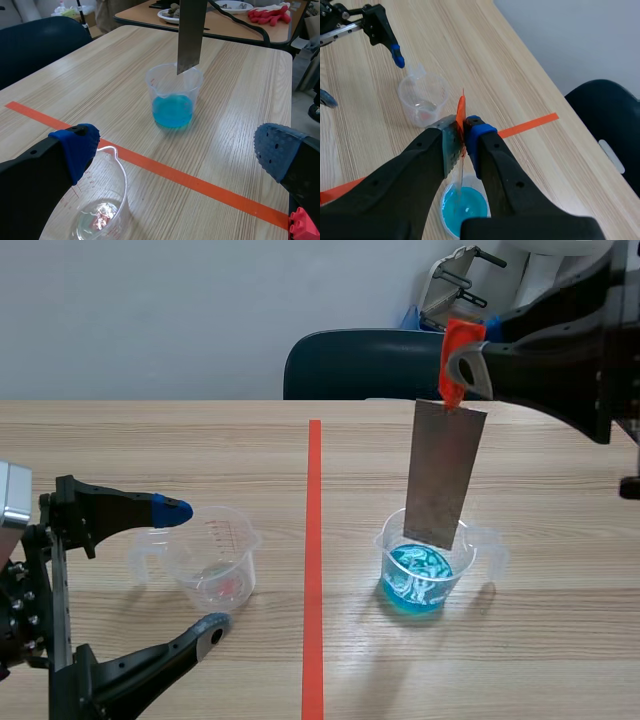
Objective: Do the redox reaction experiment
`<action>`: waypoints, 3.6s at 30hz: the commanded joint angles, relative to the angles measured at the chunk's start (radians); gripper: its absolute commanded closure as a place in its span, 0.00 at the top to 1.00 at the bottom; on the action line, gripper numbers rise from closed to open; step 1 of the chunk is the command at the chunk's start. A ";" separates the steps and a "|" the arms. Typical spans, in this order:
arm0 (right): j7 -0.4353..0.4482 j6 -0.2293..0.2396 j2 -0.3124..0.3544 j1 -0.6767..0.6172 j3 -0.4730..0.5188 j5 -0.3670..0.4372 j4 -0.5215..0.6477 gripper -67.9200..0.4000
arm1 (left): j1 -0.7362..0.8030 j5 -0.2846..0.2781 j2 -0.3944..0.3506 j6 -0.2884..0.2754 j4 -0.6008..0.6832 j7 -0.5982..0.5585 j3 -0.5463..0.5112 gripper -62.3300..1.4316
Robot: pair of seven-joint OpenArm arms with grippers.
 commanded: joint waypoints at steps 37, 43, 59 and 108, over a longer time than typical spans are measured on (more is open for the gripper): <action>-0.096 0.007 0.015 0.009 0.116 0.159 0.102 0.02 | 0.002 -0.005 0.003 -0.003 0.006 -0.017 -0.010 1.00; -0.096 0.007 0.015 0.009 0.116 0.159 0.102 0.02 | 0.002 -0.005 0.003 -0.003 0.006 -0.017 -0.010 1.00; -0.096 0.007 0.010 0.009 0.116 0.159 0.102 0.02 | 0.002 -0.005 0.003 -0.003 0.006 -0.017 -0.010 1.00; -0.096 0.007 0.010 0.009 0.116 0.158 0.102 0.02 | 0.002 -0.002 0.002 -0.003 0.006 -0.017 -0.010 1.00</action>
